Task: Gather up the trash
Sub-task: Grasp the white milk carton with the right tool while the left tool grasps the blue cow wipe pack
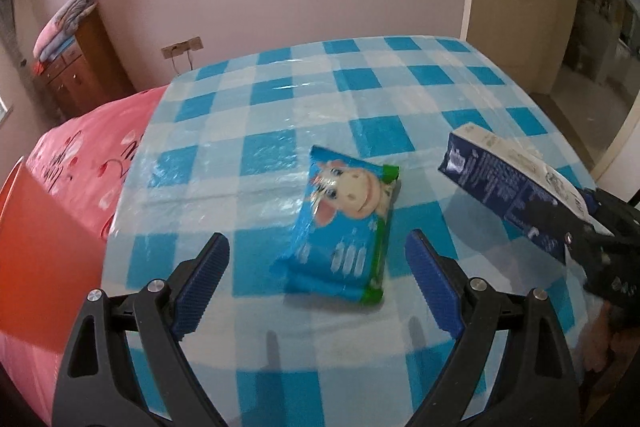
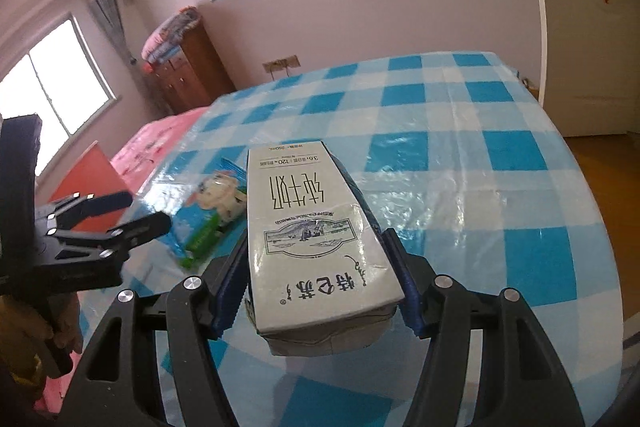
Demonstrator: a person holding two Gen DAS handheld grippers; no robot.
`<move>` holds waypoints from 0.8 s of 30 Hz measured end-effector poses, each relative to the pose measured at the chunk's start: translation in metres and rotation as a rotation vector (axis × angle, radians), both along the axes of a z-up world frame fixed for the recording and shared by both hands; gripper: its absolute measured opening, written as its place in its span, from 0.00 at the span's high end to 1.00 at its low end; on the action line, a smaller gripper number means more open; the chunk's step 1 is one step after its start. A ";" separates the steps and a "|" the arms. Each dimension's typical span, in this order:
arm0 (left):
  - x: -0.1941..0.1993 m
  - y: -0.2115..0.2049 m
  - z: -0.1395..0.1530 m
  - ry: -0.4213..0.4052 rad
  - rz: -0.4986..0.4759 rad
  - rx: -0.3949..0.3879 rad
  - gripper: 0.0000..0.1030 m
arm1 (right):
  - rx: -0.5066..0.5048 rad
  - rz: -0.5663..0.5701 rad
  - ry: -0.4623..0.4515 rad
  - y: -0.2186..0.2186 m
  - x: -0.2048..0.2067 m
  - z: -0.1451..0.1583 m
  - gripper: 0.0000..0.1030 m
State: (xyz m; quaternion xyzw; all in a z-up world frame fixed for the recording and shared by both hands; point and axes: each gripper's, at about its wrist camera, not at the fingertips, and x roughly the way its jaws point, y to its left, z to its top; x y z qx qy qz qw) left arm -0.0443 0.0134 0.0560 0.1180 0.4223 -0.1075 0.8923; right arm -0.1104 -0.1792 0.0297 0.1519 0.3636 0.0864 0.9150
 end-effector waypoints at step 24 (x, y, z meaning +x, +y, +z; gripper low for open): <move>0.035 -0.008 -0.044 0.118 0.003 -0.051 0.50 | -0.015 0.009 0.043 0.012 0.012 -0.014 0.30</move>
